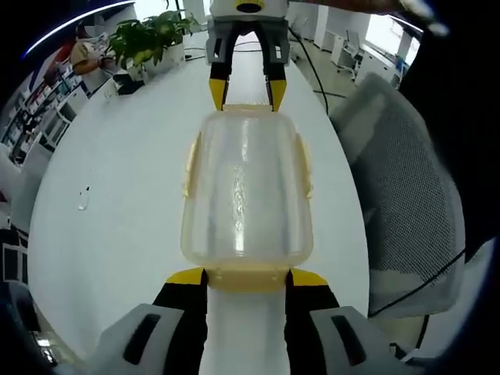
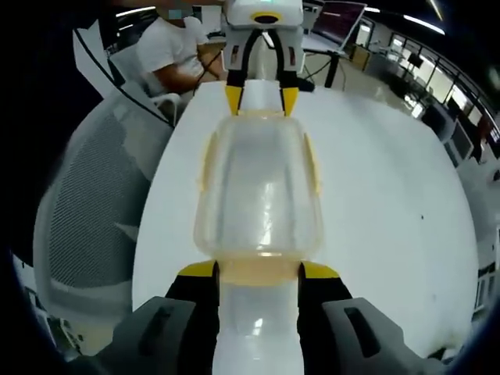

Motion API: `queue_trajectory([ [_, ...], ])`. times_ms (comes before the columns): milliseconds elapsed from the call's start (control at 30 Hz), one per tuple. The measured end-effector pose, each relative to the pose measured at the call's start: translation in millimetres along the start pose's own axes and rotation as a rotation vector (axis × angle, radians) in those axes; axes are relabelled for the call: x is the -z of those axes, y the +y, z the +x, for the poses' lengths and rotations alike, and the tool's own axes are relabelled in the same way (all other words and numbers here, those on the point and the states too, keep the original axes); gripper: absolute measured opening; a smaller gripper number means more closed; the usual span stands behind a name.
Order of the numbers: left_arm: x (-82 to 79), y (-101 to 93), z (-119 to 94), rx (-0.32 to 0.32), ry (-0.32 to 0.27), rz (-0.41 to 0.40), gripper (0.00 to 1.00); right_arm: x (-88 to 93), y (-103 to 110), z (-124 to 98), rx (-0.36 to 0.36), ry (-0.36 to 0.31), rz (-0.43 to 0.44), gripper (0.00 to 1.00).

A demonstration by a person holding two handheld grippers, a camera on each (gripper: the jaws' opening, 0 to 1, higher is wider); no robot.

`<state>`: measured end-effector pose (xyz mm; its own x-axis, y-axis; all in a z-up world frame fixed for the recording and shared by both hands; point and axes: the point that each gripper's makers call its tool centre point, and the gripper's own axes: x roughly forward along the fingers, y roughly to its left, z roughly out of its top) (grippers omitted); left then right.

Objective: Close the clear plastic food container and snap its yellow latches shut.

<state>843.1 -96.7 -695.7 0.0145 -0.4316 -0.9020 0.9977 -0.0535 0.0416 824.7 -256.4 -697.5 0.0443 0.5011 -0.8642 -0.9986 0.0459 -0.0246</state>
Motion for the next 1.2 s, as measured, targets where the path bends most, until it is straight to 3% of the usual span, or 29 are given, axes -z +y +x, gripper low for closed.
queue_trajectory([
  [667,-39.7,12.5,28,0.001,-0.037,0.009,0.32,47.2,-11,-15,0.011,0.066,0.015,0.35],
  [1200,-59.2,15.7,49,-0.001,-0.051,0.006,0.32,74.6,-15,-21,0.007,0.117,0.019,0.36],
])
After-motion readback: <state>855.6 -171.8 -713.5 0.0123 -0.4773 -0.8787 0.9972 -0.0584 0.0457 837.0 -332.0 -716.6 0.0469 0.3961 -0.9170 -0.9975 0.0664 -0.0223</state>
